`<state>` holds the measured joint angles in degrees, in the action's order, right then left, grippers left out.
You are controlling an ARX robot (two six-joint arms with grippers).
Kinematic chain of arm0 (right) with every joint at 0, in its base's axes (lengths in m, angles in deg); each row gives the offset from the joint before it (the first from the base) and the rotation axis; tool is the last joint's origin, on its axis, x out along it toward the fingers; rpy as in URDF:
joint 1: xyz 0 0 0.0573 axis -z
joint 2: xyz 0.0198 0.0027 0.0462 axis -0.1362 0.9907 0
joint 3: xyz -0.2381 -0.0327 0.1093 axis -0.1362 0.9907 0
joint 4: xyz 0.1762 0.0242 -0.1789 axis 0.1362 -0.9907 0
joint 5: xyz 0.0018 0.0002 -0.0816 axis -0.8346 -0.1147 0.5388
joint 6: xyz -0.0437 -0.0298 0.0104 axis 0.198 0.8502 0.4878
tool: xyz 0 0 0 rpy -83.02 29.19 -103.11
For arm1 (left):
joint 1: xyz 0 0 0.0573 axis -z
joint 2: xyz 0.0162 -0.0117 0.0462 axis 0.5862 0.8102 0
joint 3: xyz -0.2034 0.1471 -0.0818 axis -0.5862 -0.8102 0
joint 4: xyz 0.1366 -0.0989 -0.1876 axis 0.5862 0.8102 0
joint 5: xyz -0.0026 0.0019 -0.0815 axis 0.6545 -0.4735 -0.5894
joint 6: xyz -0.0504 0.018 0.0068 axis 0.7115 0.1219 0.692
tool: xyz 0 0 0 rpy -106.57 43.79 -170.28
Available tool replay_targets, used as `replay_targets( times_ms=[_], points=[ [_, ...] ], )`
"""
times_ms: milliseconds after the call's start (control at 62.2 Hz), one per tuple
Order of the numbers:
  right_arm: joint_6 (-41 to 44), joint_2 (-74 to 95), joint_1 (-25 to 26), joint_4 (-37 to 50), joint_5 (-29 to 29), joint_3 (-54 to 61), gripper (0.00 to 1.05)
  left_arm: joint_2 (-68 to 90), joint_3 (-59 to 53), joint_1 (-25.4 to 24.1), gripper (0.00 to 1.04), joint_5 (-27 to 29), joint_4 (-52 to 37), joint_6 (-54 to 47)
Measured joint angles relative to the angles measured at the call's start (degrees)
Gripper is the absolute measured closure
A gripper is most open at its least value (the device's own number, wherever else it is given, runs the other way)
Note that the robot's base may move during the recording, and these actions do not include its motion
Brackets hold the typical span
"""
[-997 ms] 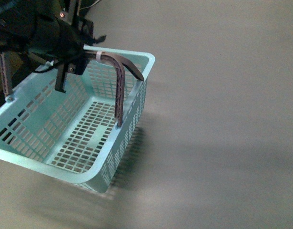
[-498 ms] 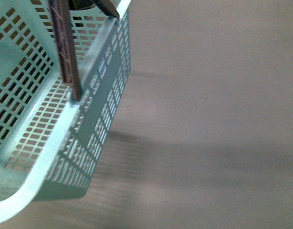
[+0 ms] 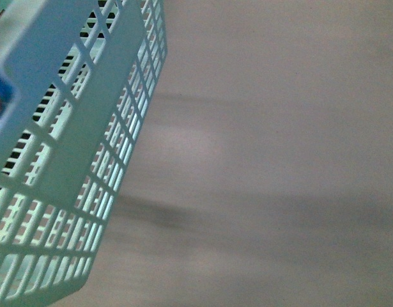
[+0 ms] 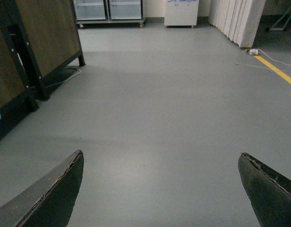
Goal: Pick lemon and mango into basket
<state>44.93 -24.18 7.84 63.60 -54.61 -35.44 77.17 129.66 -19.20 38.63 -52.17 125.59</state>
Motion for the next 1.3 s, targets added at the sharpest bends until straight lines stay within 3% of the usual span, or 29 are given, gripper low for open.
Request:
replay_targets(
  times_ms=[1302],
  points=[
    [0.00,0.00,0.00,0.00,0.00,0.00,0.09,-0.28,0.11,0.04,0.77,0.37,0.24,-0.07]
  ],
)
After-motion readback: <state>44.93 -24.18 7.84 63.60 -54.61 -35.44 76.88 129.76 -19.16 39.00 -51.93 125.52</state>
